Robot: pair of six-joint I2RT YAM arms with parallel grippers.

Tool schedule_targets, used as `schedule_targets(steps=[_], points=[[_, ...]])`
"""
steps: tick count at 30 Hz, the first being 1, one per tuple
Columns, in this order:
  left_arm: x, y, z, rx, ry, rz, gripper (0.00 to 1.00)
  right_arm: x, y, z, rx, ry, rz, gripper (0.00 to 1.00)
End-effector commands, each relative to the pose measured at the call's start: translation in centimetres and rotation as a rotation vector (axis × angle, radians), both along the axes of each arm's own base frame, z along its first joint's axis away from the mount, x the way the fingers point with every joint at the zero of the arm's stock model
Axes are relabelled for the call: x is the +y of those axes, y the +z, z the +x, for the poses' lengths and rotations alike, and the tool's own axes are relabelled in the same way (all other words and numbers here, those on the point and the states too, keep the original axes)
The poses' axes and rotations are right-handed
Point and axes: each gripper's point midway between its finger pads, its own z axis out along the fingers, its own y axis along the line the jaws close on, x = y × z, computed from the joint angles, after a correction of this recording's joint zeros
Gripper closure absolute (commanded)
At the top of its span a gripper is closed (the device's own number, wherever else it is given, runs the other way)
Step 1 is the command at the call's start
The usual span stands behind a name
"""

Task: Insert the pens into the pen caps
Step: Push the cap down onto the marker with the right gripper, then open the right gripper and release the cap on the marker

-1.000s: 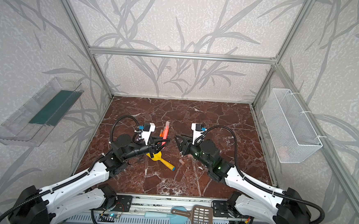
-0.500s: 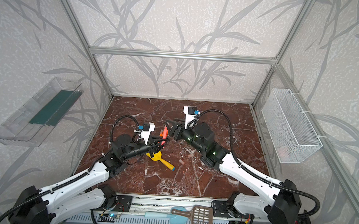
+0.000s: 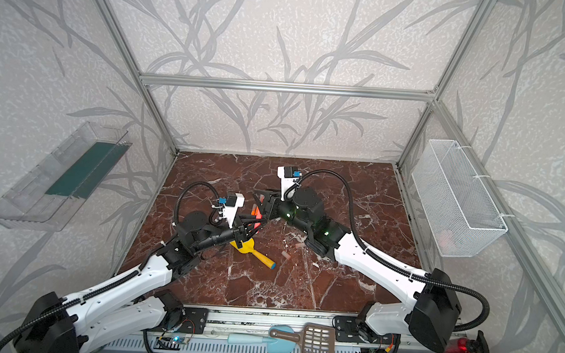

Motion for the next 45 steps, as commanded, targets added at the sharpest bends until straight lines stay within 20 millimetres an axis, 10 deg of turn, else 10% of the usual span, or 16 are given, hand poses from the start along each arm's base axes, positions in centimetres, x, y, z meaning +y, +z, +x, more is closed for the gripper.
schedule_targets(steps=[1,6,12,26,35,45], points=[[-0.1,1.0,0.0,-0.043,-0.002,-0.009,1.00,-0.2,2.4,-0.5,-0.039,0.013,0.032,0.45],[-0.1,0.9,0.1,-0.039,-0.001,-0.004,1.00,-0.1,2.6,-0.6,-0.041,0.022,0.034,0.50],[-0.1,0.9,0.4,-0.015,0.010,-0.003,1.00,0.0,1.4,-0.9,-0.033,0.038,0.002,1.00],[2.0,7.0,4.0,-0.003,0.166,-0.074,1.00,-1.2,-7.1,-6.4,0.086,0.211,0.046,1.00],[7.0,10.0,8.0,-0.145,0.538,0.073,1.00,1.6,-11.6,-11.0,0.247,0.213,0.009,1.00],[8.1,11.2,9.1,-0.181,0.622,0.116,1.00,4.7,-13.7,-13.2,0.271,0.250,-0.042,1.00]])
